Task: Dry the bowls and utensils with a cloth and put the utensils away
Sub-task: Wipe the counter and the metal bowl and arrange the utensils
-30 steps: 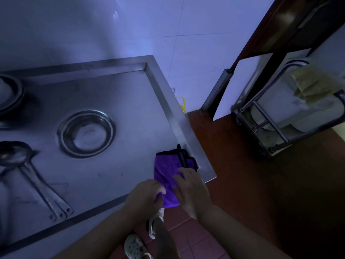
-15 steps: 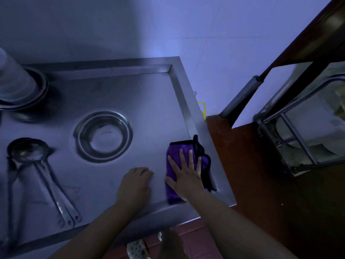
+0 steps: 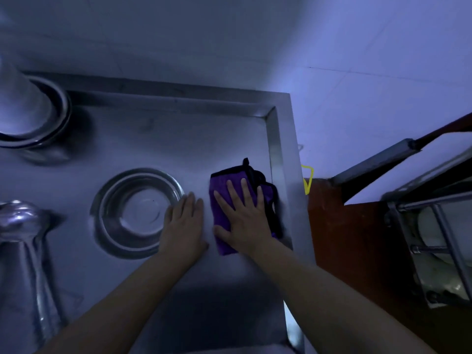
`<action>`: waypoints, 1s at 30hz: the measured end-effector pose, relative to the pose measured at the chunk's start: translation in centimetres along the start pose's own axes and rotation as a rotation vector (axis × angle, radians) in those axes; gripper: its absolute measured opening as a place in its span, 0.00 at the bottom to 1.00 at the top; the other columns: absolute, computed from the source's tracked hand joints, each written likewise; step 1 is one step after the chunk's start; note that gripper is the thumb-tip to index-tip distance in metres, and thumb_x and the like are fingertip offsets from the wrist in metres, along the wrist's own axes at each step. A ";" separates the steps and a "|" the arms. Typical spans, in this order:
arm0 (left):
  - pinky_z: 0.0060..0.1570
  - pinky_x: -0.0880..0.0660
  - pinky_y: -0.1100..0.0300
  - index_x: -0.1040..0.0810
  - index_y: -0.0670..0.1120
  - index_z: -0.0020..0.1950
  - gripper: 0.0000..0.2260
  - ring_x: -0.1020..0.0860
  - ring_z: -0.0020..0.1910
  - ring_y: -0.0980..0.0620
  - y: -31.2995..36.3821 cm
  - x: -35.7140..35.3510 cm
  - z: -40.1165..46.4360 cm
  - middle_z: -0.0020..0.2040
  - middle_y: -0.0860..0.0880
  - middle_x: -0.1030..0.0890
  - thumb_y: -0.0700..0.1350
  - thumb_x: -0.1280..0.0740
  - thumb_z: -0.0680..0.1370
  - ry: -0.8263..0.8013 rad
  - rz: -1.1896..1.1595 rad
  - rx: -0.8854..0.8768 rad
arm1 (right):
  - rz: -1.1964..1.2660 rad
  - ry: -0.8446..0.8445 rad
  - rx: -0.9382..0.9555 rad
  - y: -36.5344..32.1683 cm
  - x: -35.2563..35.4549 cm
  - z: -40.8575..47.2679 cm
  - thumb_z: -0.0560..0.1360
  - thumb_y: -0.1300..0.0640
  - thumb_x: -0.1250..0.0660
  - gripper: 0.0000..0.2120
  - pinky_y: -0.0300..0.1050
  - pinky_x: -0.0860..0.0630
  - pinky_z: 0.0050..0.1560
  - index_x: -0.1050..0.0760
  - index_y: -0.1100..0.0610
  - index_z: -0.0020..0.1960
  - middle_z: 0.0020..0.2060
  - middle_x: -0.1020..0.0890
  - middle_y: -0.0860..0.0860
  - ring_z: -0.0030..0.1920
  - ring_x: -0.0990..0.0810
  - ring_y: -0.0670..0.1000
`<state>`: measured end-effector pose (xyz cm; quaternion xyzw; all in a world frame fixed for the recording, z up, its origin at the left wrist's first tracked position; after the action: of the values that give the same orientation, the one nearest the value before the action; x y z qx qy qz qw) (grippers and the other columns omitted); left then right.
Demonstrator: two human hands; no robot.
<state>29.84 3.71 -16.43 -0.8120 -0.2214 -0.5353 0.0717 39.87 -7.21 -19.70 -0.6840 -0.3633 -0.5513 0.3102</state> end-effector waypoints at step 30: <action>0.73 0.50 0.43 0.57 0.37 0.76 0.40 0.53 0.75 0.35 3.1 2.1 6.4 0.76 0.33 0.54 0.47 0.35 0.75 -0.183 0.195 0.054 | -0.177 0.085 -0.143 13.1 4.0 7.9 0.77 0.38 0.48 0.32 0.64 0.56 0.73 0.44 0.51 0.76 0.77 0.46 0.52 0.77 0.55 0.58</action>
<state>37.26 3.84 -16.84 -0.8729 -0.1614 -0.4434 0.1245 55.55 -7.23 -17.70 -0.6456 -0.3683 -0.6296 0.2262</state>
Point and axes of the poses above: each hand's wrist, its own z-axis towards the middle knuckle, its own x-axis out of the back of the hand, y = z × x, the point moved 4 cm from there along z, towards the middle knuckle
